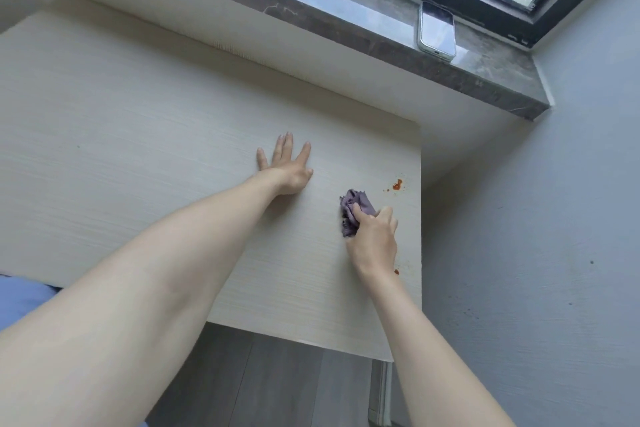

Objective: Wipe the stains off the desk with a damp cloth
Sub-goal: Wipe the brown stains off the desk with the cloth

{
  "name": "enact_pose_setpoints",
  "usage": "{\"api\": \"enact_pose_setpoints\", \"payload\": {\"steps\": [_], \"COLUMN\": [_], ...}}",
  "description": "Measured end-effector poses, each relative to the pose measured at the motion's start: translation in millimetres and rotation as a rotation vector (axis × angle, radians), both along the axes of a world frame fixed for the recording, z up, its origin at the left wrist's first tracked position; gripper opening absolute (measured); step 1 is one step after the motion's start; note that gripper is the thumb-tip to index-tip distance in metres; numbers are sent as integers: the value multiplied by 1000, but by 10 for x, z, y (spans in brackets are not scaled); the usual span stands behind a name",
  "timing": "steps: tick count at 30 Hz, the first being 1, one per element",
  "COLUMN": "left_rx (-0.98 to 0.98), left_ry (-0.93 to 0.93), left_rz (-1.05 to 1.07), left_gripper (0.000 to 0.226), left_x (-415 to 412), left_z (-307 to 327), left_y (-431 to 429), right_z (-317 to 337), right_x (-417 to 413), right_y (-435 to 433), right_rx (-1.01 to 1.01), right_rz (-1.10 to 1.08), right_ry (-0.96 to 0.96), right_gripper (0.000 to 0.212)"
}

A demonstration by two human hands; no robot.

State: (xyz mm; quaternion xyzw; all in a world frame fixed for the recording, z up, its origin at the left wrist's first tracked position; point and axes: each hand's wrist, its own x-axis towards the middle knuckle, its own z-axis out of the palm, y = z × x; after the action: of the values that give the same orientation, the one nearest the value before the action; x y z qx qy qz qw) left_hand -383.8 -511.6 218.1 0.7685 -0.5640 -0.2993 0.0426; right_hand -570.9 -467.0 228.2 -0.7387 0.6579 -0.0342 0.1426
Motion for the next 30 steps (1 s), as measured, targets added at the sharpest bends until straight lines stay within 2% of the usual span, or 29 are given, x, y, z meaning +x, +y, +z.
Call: {"api": "enact_pose_setpoints", "payload": {"steps": [3,5,10,14,16,20,22,25,27,30], "left_rx": [-87,-117,-9,69,53,46,40,38,40,46], "left_ry": [-20,-28,-28,-6,-11,-17,-14,-22,-21,-15], "left_rz": [-106,-86,-15,-29,-24,-9,-4,-6,-8,-10], "left_gripper": [59,58,58,58,58,58,58,57,57,58], "left_x": [-158,-392,-557,-544,-550,-550,-555,-556,-556,-550], "left_z": [87,63,-115,-88,-94,-98,-97,-95,-86,-71], "left_y": [354,662,953,893,902,913,907,915,921,920], "right_z": [35,36,103,75,56,95,115,81,60,77], "right_x": [-33,-13,-12,-192,-322,-133,13,-45,-159,-160], "right_y": [-56,-38,36,280,191,64,279,568,488,327], "right_rx": [25,24,47,29,27,22,2,-33,4,16], "right_rz": [-7,-1,46,183,128,-183,-84,244,261,63], "right_ry": [-28,-24,11,72,-32,-167,-98,41,20,-79], "right_gripper": [44,44,49,55,51,31,30,49,49,35]}}
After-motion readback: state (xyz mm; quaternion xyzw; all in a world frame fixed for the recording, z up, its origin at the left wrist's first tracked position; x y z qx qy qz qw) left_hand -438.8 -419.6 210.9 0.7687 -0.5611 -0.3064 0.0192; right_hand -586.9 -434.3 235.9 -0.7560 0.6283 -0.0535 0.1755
